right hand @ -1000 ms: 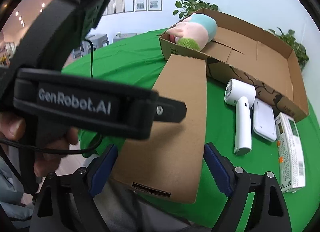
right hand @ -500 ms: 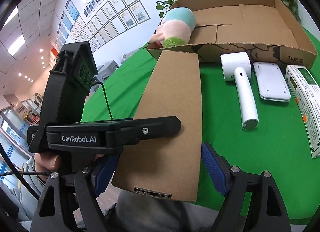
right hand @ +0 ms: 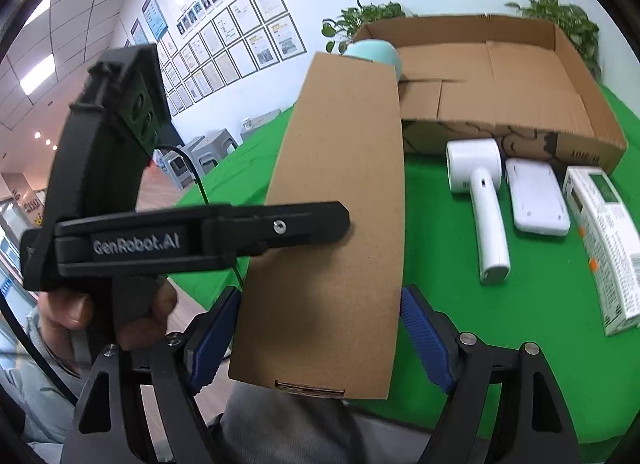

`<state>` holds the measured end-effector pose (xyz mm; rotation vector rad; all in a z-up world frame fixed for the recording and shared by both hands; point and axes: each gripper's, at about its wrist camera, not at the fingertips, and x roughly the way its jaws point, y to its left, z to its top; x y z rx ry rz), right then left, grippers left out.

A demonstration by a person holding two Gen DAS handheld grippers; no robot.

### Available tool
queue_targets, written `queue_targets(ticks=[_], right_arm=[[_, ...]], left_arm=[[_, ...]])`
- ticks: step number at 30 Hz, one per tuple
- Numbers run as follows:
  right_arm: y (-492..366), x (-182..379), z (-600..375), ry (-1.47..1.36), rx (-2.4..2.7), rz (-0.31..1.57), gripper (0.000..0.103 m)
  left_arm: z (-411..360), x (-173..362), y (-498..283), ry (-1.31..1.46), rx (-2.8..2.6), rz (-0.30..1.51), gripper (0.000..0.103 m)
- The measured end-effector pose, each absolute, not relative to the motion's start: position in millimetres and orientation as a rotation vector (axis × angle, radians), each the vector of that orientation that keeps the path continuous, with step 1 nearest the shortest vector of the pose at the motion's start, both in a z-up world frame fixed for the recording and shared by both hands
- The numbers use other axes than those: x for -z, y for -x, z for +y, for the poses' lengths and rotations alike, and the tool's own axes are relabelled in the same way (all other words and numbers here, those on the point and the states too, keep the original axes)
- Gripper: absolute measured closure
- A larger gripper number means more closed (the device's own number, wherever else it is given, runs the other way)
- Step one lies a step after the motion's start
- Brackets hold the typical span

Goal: Organize objects
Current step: 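Lift the brown box with the left gripper and swing it over the tray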

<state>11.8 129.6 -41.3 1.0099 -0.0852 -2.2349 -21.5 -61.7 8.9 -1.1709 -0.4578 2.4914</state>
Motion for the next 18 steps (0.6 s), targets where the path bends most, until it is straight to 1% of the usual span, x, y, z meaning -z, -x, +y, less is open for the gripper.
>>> queue_targets(ticks=[3, 9, 13, 18], right_arm=[[-10.7, 30.1, 128.9, -0.965, 2.272, -0.074, 0.025], [11.9, 6.5, 128.5, -0.879, 2.362, -0.054, 0.025], [31.1, -14.3, 126.8, -0.819, 2.408, -0.018, 0.026], [62.8, -41.7, 123.7, -0.741, 2.439, 0.002, 0.026]], left_arm=[[-60.1, -20.8, 25.3, 1.131, -2.505, -0.429, 0.029], [-45.6, -58.8, 48.1, 1.017, -2.560, -0.269, 0.030], [-38.1, -80.2, 61.8, 0.930, -2.592, -0.220, 0.031], [-43.2, -105.0, 82.0, 0.868, -2.608, -0.209, 0.031]])
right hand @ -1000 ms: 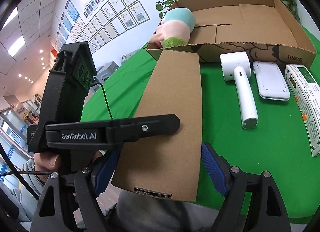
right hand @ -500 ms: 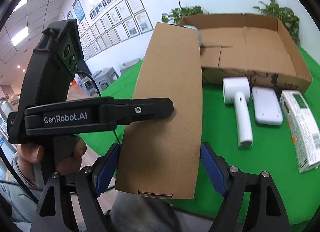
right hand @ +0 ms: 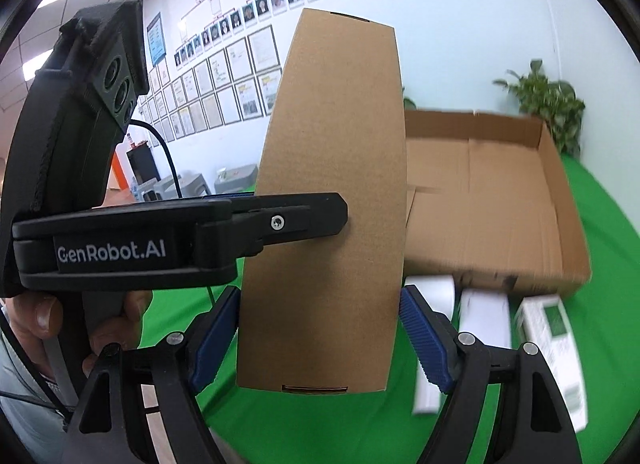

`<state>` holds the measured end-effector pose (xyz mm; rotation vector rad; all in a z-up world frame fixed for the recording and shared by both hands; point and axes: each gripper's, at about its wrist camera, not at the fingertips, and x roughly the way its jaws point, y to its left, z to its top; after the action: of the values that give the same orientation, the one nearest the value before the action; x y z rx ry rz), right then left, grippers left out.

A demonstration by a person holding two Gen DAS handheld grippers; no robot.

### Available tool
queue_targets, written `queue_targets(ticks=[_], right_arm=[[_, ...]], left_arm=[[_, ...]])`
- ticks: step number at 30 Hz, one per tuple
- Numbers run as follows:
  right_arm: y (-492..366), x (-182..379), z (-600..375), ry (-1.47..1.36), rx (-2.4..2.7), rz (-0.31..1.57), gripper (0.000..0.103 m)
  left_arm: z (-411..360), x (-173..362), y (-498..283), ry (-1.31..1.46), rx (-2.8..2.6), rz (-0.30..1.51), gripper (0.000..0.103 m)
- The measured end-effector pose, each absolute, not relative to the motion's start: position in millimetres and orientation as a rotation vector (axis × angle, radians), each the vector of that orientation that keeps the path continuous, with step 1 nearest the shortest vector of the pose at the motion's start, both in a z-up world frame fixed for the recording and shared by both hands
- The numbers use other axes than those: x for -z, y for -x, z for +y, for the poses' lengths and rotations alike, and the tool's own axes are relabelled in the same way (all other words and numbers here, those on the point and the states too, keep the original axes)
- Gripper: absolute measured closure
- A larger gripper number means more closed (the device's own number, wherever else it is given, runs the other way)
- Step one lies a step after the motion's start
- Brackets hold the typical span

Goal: Organize objects
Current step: 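Lift the brown box with the left gripper and swing it over the tray, then lower the brown box into the tray beside the plush toy and release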

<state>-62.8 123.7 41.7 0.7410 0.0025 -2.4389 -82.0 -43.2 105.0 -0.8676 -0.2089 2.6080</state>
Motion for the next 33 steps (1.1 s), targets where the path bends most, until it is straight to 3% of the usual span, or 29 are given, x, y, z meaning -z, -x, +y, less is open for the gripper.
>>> queue_targets(ticks=[10, 18, 24, 33], right_arm=[[126.2, -77.3, 111.6, -0.682, 2.429, -0.027, 0.026], [183.3, -85.9, 97.8, -0.723, 2.394, -0.050, 0.026], [231.6, -67.8, 93.2, -0.791, 2.318, -0.140, 0.026], [335.1, -18.6, 103.7, -0.900, 2.190, -0.286, 0.026]], left_arm=[[-59.0, -137.8, 131.7, 0.827, -2.661, -0.150, 0.031], [-65.9, -134.2, 171.3, 0.866, -2.700, -0.096, 0.031], [-71.7, -120.1, 200.5, 0.953, -2.715, -0.096, 0.031], [-71.2, -97.2, 245.4, 1.096, -2.745, 0.053, 0.031]])
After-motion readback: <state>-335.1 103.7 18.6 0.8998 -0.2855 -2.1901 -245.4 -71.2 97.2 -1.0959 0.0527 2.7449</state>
